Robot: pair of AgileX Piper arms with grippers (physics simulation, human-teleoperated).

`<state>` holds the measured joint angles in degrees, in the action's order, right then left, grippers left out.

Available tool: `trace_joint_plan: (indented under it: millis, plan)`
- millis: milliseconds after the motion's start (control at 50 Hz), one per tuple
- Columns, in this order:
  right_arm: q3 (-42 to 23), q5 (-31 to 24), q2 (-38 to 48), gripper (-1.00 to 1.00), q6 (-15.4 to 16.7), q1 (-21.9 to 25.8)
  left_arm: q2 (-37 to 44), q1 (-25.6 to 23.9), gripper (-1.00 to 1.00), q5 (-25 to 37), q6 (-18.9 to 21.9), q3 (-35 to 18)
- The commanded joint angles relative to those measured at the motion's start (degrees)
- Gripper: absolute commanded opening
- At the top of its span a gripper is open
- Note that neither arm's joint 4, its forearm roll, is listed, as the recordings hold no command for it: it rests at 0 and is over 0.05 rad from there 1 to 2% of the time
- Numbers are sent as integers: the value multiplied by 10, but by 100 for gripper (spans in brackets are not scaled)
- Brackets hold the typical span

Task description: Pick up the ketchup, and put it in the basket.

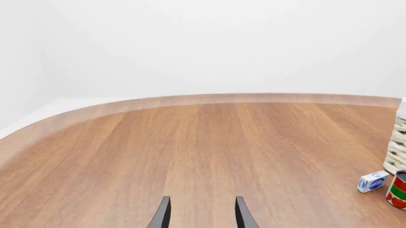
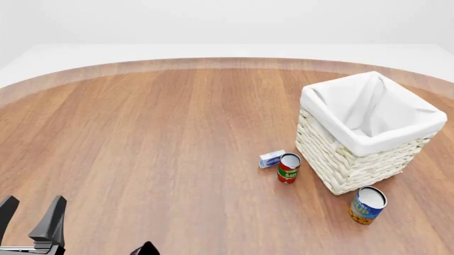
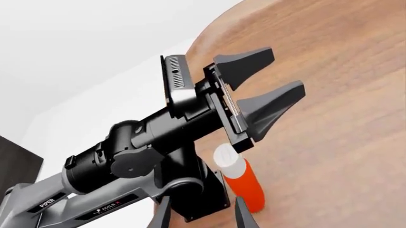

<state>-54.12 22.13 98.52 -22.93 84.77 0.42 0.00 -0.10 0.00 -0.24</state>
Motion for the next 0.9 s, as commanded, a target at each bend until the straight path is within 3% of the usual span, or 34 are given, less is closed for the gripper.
trace_joint_plan:
  millis: [20,900]
  plan:
    - [-16,-6,17,100,2,-3,0,0,100,0,0,0]
    - [-30,-15,49,100,7,-35,0,0,100,0,0,0]
